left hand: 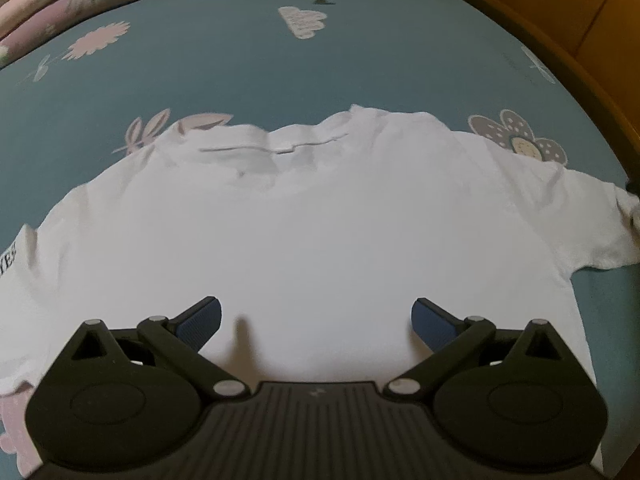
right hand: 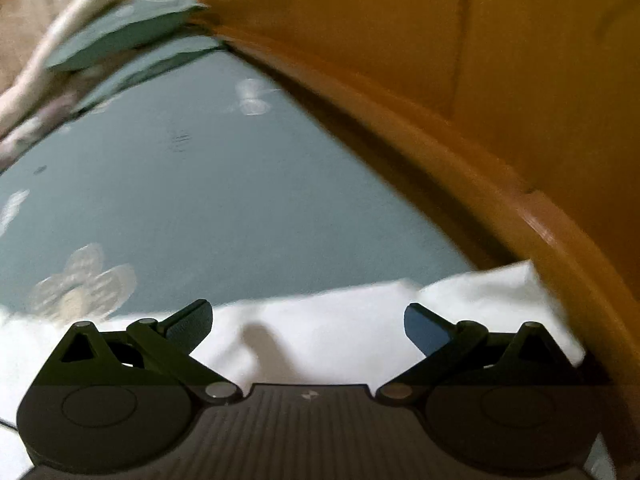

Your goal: Fold clothes

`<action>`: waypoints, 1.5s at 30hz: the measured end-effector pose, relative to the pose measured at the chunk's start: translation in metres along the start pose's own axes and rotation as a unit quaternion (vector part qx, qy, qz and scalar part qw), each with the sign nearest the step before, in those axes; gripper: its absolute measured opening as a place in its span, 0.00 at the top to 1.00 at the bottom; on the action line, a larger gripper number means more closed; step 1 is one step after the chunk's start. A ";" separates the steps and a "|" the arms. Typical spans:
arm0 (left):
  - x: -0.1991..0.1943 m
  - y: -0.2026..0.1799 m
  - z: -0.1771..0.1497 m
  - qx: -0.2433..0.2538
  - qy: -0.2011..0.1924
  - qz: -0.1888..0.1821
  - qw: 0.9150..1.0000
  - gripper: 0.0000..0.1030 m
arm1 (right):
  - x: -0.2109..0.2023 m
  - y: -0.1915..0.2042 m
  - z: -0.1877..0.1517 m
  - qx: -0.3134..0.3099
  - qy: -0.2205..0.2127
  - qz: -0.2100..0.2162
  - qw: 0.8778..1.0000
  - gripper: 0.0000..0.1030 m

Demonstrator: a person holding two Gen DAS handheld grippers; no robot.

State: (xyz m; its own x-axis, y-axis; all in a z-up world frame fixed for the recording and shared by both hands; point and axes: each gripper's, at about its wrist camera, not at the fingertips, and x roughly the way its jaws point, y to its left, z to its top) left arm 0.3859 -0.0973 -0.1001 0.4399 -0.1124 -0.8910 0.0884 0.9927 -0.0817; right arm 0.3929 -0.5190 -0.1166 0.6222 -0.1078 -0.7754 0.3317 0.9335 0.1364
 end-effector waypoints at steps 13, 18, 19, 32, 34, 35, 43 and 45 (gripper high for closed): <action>0.006 0.026 -0.049 -0.009 0.041 0.020 0.999 0.02 | -0.028 0.055 -0.058 -0.094 0.033 -0.019 0.995 0.00; -0.007 0.029 -0.054 -0.004 0.014 0.023 1.000 0.02 | -0.058 0.113 -0.067 -0.123 0.029 0.031 0.991 0.00; -0.008 0.029 -0.055 0.004 0.011 0.027 1.000 0.02 | -0.061 0.129 -0.068 -0.138 0.029 0.049 0.989 0.00; -0.025 0.076 -0.110 -0.008 0.029 0.021 0.999 0.02 | -0.079 0.272 -0.158 -0.278 0.106 0.172 0.939 0.00; -0.034 0.085 -0.113 -0.016 0.024 0.012 0.999 0.02 | -0.077 0.276 -0.164 -0.286 0.120 0.166 0.936 0.00; -0.038 0.092 -0.113 -0.025 0.021 0.008 0.999 0.02 | -0.074 0.277 -0.166 -0.288 0.126 0.162 0.935 0.00; -0.039 0.137 -0.093 -0.069 -0.027 -0.009 0.997 0.09 | -0.065 0.292 -0.183 -0.320 0.125 0.110 0.933 0.00; -0.032 0.137 -0.090 -0.055 -0.029 -0.013 0.998 0.09 | -0.065 0.295 -0.186 -0.322 0.124 0.098 0.934 0.00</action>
State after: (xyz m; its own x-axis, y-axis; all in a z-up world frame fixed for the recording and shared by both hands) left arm 0.3037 0.0463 -0.1225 0.4898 -0.1382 -0.8608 0.0032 0.9876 -0.1567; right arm 0.3189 -0.1728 -0.1406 0.4170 0.0947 -0.9040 -0.3154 0.9478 -0.0461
